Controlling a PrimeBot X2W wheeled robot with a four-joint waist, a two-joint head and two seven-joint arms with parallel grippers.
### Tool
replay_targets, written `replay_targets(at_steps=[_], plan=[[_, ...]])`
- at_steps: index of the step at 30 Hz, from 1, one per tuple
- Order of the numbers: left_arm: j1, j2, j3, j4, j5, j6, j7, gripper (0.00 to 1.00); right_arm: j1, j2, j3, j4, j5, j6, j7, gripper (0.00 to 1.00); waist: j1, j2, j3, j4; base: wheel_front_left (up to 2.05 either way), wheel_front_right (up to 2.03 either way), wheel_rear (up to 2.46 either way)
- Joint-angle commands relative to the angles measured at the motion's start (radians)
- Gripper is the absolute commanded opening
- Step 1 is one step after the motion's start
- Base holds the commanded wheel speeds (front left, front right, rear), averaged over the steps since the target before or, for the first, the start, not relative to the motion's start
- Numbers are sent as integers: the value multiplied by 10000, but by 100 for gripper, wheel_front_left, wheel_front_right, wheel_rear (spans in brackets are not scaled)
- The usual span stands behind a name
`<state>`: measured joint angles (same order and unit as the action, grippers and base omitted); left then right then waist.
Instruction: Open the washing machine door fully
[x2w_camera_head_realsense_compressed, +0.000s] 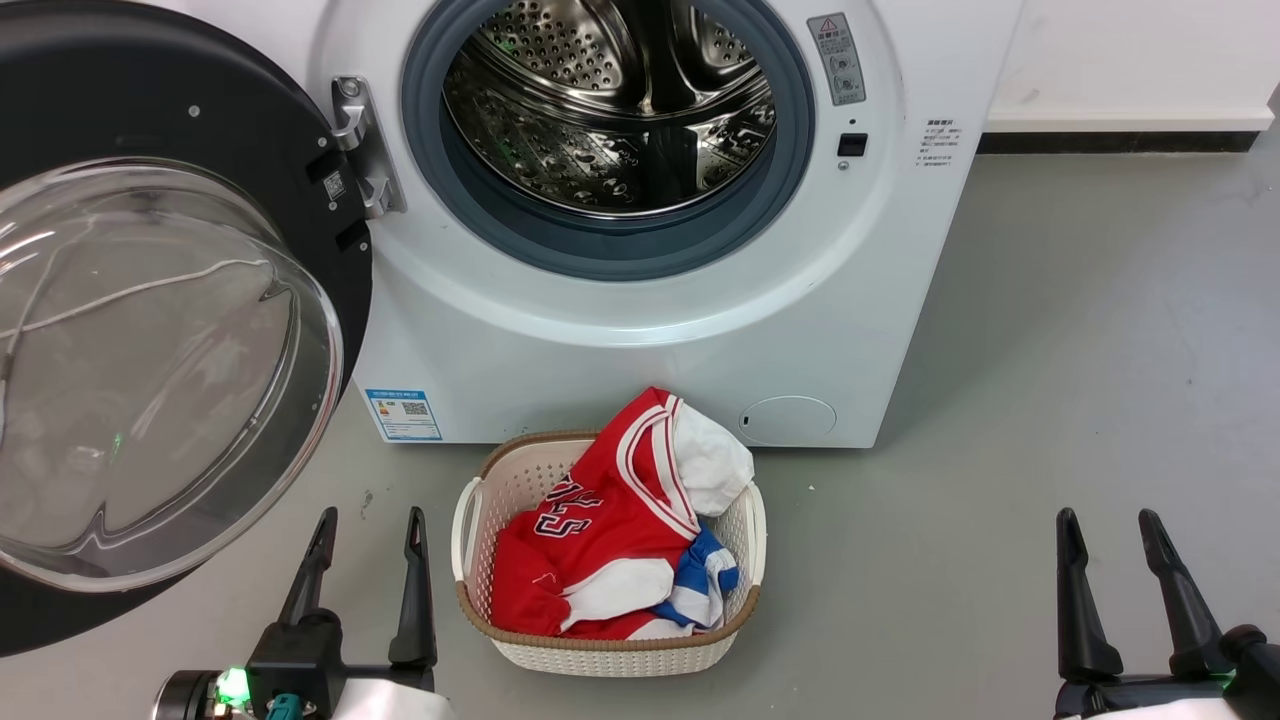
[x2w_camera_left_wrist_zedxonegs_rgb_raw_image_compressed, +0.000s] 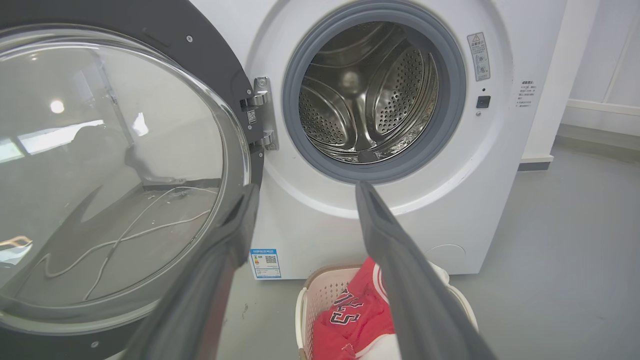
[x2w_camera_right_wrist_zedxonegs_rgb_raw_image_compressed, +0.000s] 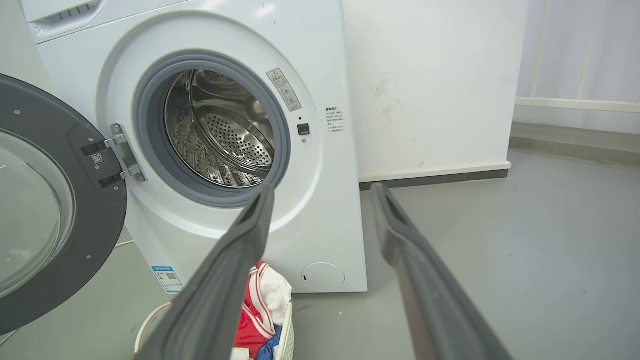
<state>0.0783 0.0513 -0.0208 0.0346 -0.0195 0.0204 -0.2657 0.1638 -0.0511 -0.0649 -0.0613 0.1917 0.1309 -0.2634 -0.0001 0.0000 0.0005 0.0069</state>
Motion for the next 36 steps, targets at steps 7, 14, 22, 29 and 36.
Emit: replay_targets(at_steps=[7, 14, 22, 29, 36], plan=[[137, 11, 31, 74, 110, 93, 23, 100, -35, 21, 12, 23, -50, -3, -18, 100, 1, 0, -42, 27, 0, 0, 0], [-9, -4, 42, 598, -457, 9, 154, 0, 6, -17, 82, 465, 524, 0, 116, 0, 1, 0, -41, 25, 0, 0, 0], [-200, -4, 173, 736, -1972, -140, 514, 0, -280, -109, 133, 721, 1969, 0, 391, 0, 1, 0, -37, 19, 0, 0, 0], [-362, -5, 278, 851, -3357, -278, 826, 0, -538, -174, 171, 954, 3268, 0, 646, 0, 1, 0, -33, 14, 0, 0, 0], [-518, -6, 386, 972, -4641, -404, 1127, 0, -769, -224, 192, 1158, 4459, -1, 894, 0, 1, 0, -29, 8, 0, 0, 0]])
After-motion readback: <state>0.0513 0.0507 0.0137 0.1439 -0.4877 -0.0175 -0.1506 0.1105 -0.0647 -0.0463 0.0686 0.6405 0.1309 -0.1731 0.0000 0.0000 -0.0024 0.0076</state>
